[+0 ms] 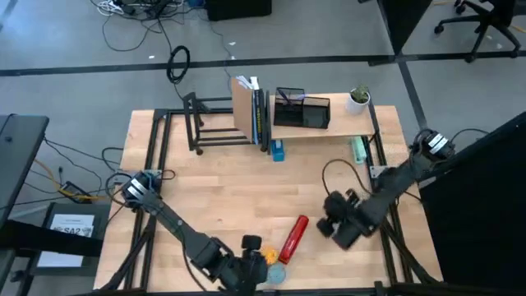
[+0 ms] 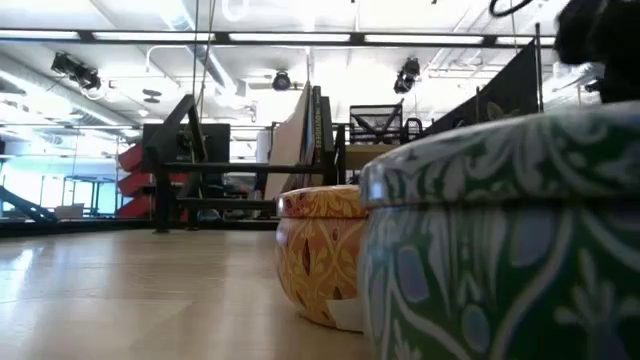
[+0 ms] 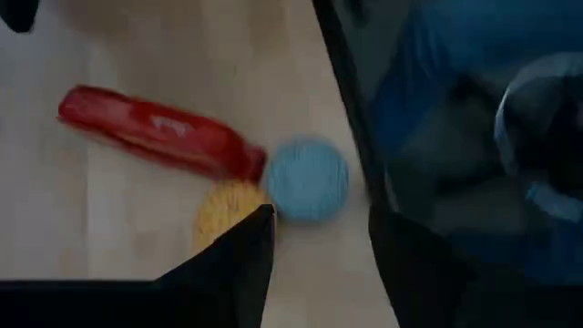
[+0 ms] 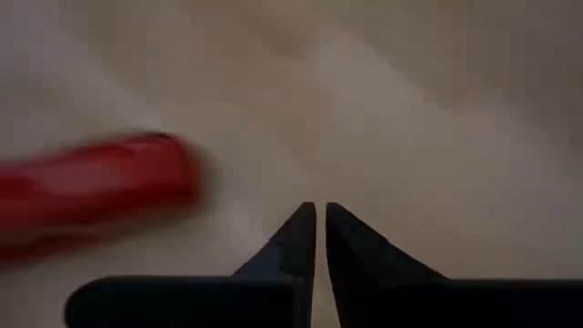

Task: Stock shelves
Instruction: Put the yellow scented candle under the shelf

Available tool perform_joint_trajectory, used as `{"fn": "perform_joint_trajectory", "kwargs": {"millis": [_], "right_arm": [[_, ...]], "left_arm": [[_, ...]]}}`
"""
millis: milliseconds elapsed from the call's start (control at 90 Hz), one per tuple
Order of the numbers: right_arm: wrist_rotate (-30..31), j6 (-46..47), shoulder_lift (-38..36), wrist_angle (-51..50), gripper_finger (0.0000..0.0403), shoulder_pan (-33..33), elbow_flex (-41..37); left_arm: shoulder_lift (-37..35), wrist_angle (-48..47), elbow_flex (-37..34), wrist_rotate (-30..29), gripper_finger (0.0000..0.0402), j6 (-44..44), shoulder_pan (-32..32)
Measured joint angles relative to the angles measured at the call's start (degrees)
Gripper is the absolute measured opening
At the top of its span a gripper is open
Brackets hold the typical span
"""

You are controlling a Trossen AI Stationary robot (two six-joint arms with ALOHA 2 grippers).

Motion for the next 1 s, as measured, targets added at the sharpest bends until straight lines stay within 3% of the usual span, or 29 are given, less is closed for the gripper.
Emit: {"fn": "perform_joint_trajectory", "kwargs": {"millis": [222, 422, 656, 778, 1000], "right_arm": [[2.77, 0.14, 7.36, 13.39, 0.0020, 4.16, 0.00], [-1.54, 2.02, 11.33, 13.98, 0.0035, 6.25, -0.02], [-1.67, 2.62, 11.32, 13.82, 0.0045, 5.96, -0.02], [-1.69, 2.64, 11.32, 13.95, 0.0046, 5.79, -0.02], [-2.30, 2.01, 11.32, 14.02, 0.0045, 5.79, -0.02]], "left_arm": [[5.39, -1.42, 0.00, 2.71, 0.0187, 0.57, 0.65], [9.60, -1.97, -0.04, 3.19, 0.0252, -0.19, 1.49], [9.94, -8.33, -1.93, 3.13, 0.0308, -7.51, 2.65], [9.96, -3.50, -5.20, 3.07, 0.0326, -8.17, 4.92], [10.00, 4.60, -5.71, 4.49, 0.0348, -1.84, 7.95]]}}
